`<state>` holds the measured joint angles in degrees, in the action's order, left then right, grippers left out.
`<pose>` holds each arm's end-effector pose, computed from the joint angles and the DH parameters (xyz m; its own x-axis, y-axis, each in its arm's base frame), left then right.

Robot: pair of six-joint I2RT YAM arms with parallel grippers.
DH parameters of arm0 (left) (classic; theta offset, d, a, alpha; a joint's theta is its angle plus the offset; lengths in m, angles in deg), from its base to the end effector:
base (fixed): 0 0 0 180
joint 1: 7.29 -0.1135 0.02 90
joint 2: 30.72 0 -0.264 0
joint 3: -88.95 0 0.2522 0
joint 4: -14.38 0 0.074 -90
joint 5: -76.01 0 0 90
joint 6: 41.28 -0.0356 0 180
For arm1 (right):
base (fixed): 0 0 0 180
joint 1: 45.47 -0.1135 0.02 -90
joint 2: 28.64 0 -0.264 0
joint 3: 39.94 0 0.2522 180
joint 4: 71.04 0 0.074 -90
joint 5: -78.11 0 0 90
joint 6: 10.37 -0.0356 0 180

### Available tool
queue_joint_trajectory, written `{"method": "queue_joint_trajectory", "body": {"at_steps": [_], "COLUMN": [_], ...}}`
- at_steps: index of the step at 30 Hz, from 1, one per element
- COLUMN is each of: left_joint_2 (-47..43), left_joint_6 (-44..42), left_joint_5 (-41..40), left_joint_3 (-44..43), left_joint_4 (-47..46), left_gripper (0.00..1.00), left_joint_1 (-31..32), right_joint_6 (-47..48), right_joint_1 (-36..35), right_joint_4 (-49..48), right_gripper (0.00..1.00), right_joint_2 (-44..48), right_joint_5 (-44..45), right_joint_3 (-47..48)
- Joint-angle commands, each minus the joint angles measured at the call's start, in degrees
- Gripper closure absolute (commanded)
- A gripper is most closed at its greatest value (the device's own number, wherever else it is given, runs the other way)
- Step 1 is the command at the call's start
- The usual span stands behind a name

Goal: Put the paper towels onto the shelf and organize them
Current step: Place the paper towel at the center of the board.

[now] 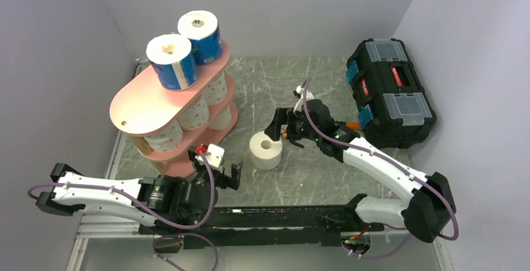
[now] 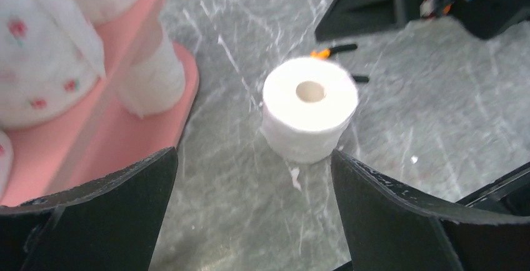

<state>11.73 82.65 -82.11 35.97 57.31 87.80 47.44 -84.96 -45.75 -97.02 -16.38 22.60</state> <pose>0.0199 -0.1492 0.2910 -0.2066 0.0257 -0.9781 0.3922 0.9180 -0.0587 0.2045 0.1722 0.2767 -0.7029 0.1089 -0.7029 -0.3678 0.7902 0.4903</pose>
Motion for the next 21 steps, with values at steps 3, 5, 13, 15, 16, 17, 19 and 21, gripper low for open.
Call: {"method": "queue_joint_trajectory", "body": {"at_steps": [3, 5, 13, 15, 16, 17, 19, 21], "left_joint_2": [6.6, 7.9, 12.2, 12.7, 12.6, 12.6, 12.2, 11.9], "left_joint_6": [2.8, 18.3, 41.1, 40.7, 40.8, 40.8, 40.5, 39.7], "left_joint_5": [-4.6, -7.2, -6.8, -7.2, -7.2, -6.7, -5.6, -4.7], "left_joint_3": [-17.3, -22.6, -36.0, -37.2, -37.5, -37.6, -37.6, -37.9], "left_joint_4": [17.8, 33.3, 60.7, 60.8, 60.8, 60.8, 60.9, 60.9], "left_gripper": [0.01, 0.01, 0.01, 0.01, 0.01, 0.01, 0.01, 0.01], "left_joint_1": [0.4, 2.4, 5.8, 5.6, 4.6, 3.2, 0.3, -1.9], "right_joint_6": [0.2, 0.6, 1.8, 1.9, 1.9, 1.9, 1.9, 1.8], "right_joint_1": [0.0, 0.0, 0.1, 0.2, 0.1, 0.0, 0.2, 0.3], "right_joint_4": [-2.3, -2.8, -4.3, -4.5, -4.6, -4.9, -5.5, -5.8], "right_gripper": [0.00, 0.00, 0.00, 0.00, 0.00, 0.00, 0.00, 0.00], "right_joint_2": [3.5, 3.9, 5.0, 5.1, 5.3, 5.4, 5.6, 5.4], "right_joint_5": [1.1, 0.7, 0.0, -0.2, -0.3, -0.5, -0.5, -0.7], "right_joint_3": [-0.8, -1.2, -2.5, -2.5, -2.7, -2.9, -3.2, -3.3]}}
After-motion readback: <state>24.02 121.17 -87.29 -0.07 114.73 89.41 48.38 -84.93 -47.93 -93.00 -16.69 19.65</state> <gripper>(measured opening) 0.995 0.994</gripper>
